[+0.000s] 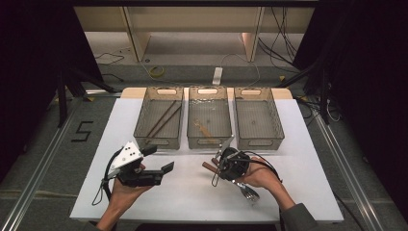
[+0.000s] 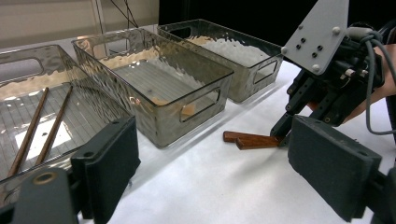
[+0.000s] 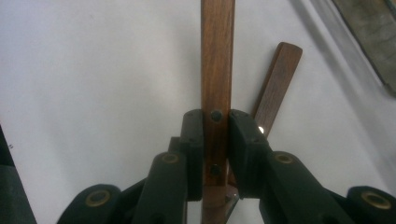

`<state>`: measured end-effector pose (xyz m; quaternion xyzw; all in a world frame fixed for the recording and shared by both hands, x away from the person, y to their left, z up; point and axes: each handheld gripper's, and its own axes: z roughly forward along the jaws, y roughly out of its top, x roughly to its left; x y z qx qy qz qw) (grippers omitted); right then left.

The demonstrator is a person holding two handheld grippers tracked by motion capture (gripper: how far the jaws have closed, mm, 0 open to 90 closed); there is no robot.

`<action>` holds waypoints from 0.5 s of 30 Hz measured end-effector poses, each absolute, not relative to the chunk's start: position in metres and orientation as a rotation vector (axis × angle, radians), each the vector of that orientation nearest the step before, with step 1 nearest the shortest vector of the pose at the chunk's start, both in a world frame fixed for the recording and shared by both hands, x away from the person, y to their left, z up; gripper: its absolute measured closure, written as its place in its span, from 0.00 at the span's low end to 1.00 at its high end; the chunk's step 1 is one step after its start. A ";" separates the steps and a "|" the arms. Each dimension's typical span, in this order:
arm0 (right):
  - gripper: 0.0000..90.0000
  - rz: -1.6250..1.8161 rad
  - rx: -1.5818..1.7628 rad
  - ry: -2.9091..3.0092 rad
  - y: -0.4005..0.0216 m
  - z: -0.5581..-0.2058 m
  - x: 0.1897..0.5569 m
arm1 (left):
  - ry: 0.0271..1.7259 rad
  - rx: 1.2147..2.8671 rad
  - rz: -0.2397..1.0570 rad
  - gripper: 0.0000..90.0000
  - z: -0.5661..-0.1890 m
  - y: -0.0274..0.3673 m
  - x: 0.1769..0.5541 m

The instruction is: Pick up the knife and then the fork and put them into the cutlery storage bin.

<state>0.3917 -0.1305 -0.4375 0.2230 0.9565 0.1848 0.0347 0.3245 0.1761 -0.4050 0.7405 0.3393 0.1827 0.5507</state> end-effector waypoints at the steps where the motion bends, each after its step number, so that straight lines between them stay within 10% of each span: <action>1: 0.86 0.577 0.677 2.932 -0.131 -0.437 0.392 | 0.803 1.753 0.433 0.18 -0.405 0.176 0.325; 15: 0.86 0.647 0.735 2.863 -0.144 -0.420 0.397 | 0.806 1.752 0.435 0.18 -0.405 0.176 0.325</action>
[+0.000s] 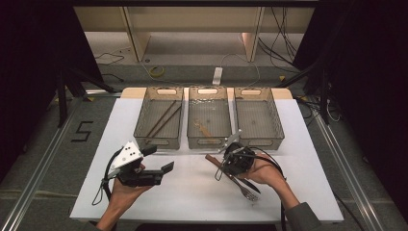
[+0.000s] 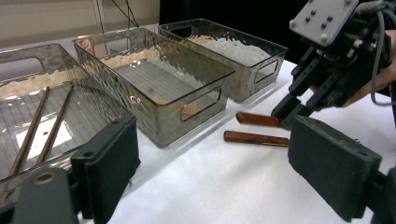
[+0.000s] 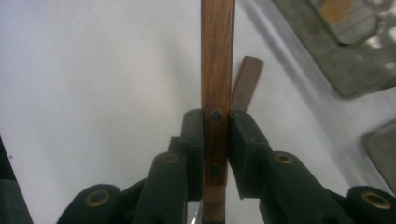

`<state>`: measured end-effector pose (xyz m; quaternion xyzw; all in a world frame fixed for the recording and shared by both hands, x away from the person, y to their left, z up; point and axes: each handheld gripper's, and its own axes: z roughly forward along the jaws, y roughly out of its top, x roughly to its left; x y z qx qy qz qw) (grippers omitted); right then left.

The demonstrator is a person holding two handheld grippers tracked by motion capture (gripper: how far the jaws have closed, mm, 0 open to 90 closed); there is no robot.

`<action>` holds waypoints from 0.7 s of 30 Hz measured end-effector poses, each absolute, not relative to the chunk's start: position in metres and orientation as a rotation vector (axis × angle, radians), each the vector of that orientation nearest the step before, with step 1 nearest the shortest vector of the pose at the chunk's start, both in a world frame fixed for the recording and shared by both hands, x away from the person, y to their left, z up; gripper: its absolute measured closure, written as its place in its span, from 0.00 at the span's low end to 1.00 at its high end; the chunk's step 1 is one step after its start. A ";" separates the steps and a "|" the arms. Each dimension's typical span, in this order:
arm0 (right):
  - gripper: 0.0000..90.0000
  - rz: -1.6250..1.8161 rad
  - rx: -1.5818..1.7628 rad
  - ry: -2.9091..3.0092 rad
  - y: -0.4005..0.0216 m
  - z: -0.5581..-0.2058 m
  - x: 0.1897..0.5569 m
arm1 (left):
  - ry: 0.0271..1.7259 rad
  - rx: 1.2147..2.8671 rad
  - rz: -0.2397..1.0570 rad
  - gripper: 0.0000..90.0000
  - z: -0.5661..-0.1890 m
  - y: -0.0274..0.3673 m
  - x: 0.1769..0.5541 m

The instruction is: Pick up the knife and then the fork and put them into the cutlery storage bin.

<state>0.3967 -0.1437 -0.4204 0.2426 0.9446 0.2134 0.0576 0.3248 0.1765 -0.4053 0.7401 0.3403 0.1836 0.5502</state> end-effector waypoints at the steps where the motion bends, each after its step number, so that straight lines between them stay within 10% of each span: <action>1: 0.86 0.655 0.754 2.858 -0.146 -0.418 0.397 | 0.806 1.751 0.434 0.18 -0.405 0.177 0.325; 21: 0.85 0.853 0.876 2.644 -0.187 -0.364 0.420 | 0.812 1.750 0.436 0.18 -0.406 0.178 0.326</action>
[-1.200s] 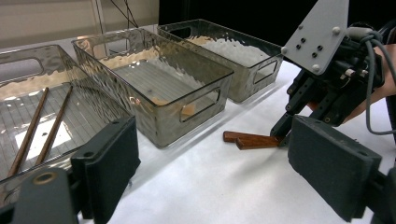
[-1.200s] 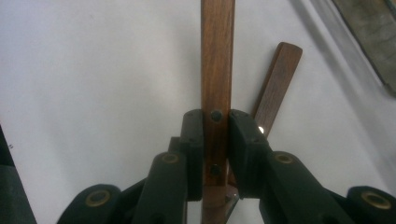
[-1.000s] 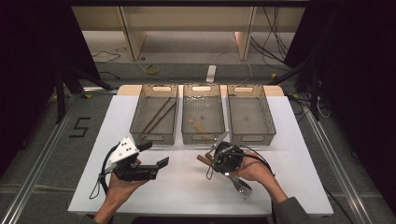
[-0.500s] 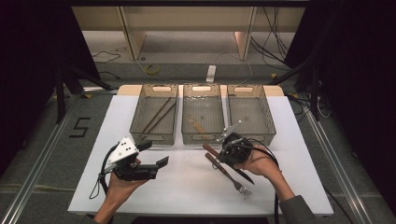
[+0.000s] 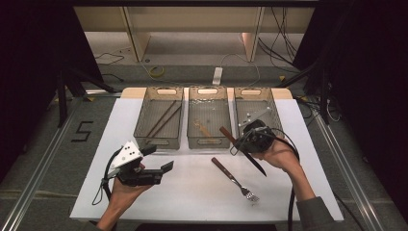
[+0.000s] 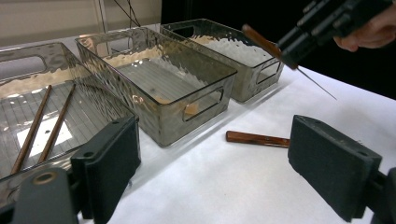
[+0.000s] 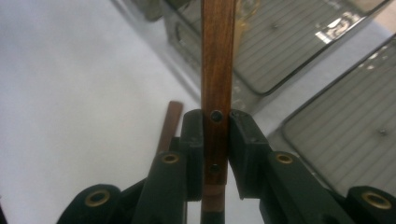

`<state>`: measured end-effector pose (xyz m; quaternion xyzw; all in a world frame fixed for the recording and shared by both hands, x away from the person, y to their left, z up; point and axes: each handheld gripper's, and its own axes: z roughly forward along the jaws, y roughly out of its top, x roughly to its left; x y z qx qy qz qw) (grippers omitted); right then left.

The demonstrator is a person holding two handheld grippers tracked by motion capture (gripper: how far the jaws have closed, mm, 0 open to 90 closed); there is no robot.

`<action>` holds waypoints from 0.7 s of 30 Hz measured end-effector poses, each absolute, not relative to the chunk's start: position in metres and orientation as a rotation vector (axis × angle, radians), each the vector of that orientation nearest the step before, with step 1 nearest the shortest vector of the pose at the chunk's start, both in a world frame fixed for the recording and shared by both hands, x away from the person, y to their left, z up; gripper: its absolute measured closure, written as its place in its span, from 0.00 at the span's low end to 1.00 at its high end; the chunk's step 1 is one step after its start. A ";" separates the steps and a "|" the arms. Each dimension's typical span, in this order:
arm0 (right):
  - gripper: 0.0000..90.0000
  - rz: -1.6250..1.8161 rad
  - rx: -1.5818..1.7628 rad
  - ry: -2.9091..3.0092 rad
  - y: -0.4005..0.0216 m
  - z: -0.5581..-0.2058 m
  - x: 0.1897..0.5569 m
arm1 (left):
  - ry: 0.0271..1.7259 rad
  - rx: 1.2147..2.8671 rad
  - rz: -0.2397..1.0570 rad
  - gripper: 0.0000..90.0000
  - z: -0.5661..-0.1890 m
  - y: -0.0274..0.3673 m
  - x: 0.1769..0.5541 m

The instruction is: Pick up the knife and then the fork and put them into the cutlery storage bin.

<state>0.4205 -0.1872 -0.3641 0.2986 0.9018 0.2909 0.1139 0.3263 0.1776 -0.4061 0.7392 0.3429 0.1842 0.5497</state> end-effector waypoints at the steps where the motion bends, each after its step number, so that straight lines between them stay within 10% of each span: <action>1: 0.86 0.854 0.891 2.634 -0.188 -0.361 0.423 | 0.811 1.751 0.437 0.18 -0.406 0.178 0.326; 21: 0.85 0.892 1.041 2.495 -0.204 -0.321 0.486 | 0.806 1.732 0.431 0.17 -0.406 0.178 0.325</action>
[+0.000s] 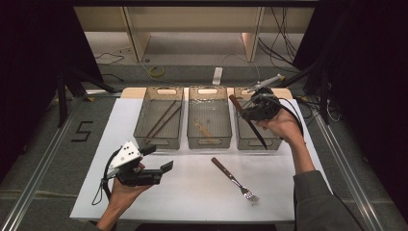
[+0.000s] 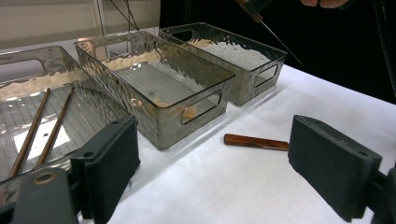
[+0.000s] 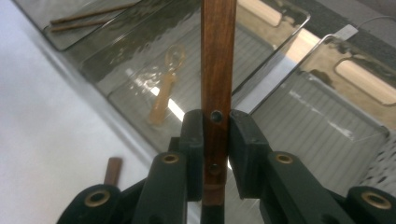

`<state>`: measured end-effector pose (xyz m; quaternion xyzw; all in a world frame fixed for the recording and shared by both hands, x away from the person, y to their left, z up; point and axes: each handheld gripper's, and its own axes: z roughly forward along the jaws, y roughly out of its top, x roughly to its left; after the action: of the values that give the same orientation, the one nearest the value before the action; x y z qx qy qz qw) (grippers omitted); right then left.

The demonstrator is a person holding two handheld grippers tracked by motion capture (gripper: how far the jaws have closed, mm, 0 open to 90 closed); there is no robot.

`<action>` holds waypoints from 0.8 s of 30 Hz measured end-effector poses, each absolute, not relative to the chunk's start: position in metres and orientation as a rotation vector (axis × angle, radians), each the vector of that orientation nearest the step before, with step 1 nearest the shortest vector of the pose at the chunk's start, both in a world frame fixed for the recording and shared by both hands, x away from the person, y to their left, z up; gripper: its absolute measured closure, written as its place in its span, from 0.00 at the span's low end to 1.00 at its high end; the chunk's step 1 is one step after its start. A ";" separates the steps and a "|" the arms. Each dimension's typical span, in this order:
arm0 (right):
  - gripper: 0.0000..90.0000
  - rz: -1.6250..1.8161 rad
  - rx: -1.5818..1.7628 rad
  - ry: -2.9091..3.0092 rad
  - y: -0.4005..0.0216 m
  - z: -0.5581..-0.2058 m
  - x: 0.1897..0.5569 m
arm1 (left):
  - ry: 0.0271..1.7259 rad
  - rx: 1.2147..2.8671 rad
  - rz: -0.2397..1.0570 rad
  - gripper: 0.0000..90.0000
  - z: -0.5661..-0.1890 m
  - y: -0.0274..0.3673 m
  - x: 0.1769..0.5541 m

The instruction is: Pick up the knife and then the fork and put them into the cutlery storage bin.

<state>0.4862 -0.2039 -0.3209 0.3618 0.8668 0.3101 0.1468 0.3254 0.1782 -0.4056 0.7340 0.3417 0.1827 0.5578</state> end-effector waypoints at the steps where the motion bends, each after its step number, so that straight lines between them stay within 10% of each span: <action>1: 0.85 0.895 1.051 2.486 -0.204 -0.319 0.489 | 0.807 1.732 0.431 0.17 -0.406 0.178 0.325; 24: 0.85 0.919 1.260 2.304 -0.218 -0.314 0.539 | 0.805 1.731 0.434 0.17 -0.405 0.179 0.325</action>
<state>0.5388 -0.2178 -0.3141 0.4455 0.8148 0.3251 0.1788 0.3251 0.1791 -0.4052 0.7339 0.3411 0.1841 0.5579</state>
